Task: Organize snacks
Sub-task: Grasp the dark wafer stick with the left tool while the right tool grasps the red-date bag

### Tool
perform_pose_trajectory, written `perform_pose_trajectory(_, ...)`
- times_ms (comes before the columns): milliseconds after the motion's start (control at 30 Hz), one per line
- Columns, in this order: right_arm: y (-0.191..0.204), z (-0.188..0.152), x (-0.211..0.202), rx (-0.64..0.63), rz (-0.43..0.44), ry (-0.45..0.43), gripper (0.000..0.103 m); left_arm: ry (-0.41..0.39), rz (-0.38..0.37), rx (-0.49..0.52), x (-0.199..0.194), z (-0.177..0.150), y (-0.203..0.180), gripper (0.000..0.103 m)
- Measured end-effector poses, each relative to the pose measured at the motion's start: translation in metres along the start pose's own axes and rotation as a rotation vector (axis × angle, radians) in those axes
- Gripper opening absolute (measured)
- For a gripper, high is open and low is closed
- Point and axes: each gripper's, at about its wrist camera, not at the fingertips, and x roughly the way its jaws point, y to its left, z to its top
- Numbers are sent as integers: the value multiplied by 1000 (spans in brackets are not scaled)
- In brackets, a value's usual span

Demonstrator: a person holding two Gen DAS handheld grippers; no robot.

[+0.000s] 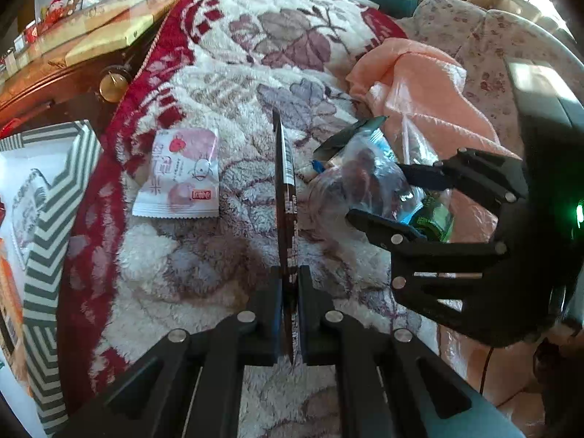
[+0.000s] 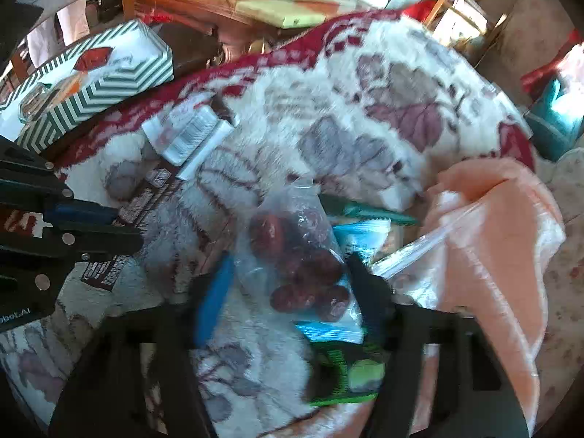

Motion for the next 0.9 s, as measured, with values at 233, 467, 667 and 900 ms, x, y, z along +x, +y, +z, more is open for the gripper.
perform_pose_trajectory(233,-16,-23,-8,195,60,15,30,14,19,-5,12,12,-6,14)
perform_pose_trajectory(467,-29,-59,-13,422,176,-3,26,24,38,-1,27,21,-13,27)
perform_pose_trajectory(667,-23,-61,-17,444,197,-14,25,15,45,9,17,13,-10,10)
perform_pose_trajectory(900,-29,-66,-37,561,319,-93,25,-55,88,5,-29,-5,-5,10)
